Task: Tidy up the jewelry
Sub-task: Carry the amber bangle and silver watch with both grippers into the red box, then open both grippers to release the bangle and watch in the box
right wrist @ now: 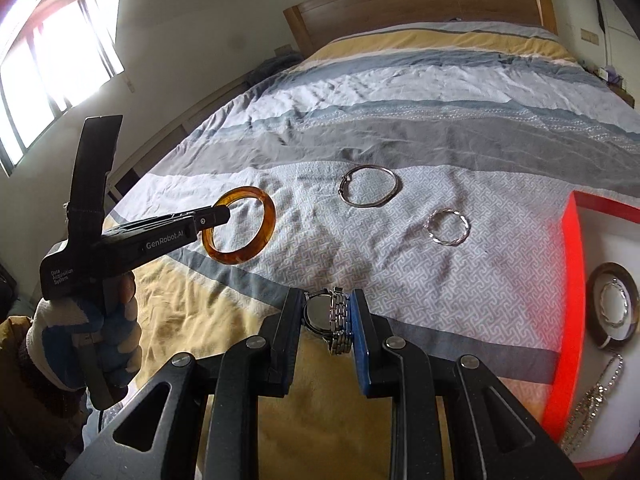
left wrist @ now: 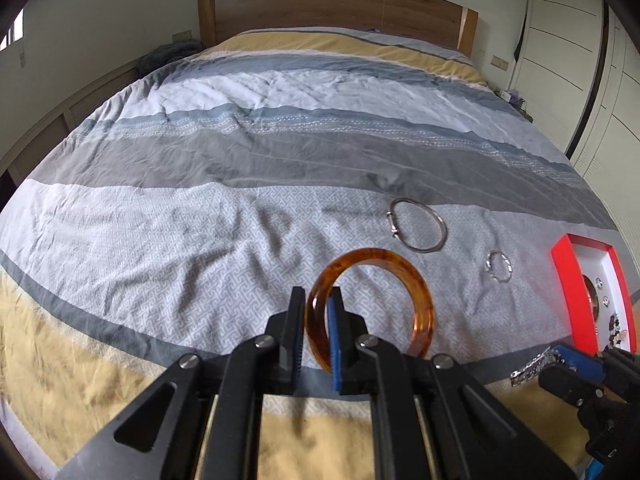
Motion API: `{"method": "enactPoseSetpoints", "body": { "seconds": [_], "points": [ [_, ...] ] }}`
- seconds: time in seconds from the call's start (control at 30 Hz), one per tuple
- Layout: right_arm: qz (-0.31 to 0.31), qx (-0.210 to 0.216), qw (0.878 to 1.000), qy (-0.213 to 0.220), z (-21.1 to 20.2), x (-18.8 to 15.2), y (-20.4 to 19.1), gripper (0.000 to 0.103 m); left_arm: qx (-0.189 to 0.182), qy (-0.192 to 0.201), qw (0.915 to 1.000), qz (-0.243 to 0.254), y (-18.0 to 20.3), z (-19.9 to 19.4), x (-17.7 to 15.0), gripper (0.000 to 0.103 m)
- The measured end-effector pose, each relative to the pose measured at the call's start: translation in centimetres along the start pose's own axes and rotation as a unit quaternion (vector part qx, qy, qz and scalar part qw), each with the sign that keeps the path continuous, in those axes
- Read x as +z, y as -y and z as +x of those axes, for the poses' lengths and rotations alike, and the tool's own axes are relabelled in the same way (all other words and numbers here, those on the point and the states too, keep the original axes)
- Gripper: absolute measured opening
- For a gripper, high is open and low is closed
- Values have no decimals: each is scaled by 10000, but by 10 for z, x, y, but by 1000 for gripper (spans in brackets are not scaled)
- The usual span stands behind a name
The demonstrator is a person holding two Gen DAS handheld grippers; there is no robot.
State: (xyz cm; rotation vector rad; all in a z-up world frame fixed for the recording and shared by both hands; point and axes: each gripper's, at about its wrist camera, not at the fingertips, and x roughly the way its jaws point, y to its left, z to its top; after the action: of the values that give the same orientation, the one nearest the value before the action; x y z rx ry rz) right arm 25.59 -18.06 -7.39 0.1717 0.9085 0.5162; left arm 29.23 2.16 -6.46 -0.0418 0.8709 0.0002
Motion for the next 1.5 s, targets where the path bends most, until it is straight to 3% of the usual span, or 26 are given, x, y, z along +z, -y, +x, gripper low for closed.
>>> {"method": "enactPoseSetpoints", "body": {
  "seconds": [0.3,0.63,0.87,1.1,1.5],
  "points": [
    [212,-429,9974,535,-83,-2,27,24,-463,150,9981,367,63,-47,3,10],
    [779,-1390,9838,821,-161,-33,111,24,-1256,87,9871,987,174,-61,-7,10],
    [1086,-1642,9783,650,-165,-56,156,24,-1680,-201,9743,1484,251,-44,-27,10],
    [1331,-1750,9746,418,-153,-74,191,24,-1734,-565,9628,1994,305,-12,-54,10],
    [1401,-1746,9746,96,-126,-84,215,24,-1498,-825,9578,2309,324,20,-69,10]
  ]
}}
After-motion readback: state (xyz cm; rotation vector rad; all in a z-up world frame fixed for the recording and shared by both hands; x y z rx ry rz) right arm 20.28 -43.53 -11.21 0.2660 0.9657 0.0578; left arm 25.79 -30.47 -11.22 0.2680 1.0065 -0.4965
